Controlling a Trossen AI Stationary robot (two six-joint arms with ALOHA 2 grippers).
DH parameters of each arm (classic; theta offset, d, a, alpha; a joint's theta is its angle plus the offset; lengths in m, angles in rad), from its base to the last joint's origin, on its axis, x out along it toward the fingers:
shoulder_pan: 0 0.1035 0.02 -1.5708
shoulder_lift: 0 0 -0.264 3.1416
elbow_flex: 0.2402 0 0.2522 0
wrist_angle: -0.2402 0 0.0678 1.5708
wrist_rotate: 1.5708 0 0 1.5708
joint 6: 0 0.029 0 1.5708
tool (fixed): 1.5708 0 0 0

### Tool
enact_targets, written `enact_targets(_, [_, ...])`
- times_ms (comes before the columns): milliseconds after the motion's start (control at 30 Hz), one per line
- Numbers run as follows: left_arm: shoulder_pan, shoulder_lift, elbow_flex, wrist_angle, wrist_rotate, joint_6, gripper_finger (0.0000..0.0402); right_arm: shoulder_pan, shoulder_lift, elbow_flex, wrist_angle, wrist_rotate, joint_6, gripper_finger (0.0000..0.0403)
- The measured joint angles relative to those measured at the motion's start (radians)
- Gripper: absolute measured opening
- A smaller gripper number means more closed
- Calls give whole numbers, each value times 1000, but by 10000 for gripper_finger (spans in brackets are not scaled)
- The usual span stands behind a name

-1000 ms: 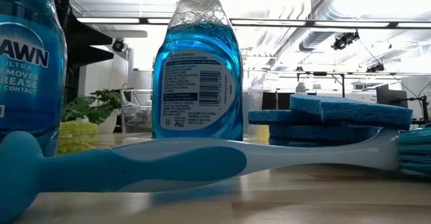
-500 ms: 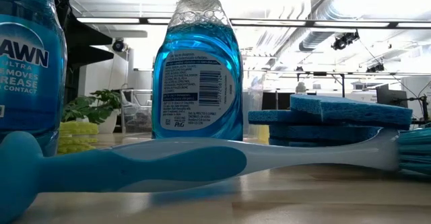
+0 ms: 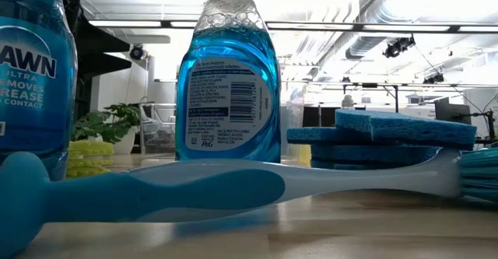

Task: Pick & Place Kitchen Sink Supplies
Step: Put the dishwashing liquid into the yellow bin

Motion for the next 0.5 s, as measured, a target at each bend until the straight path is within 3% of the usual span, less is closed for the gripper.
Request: enact_targets(500, [0, 0, 0, 0, 0, 0, 264, 0, 0, 0, -19, 1, -15, 154])
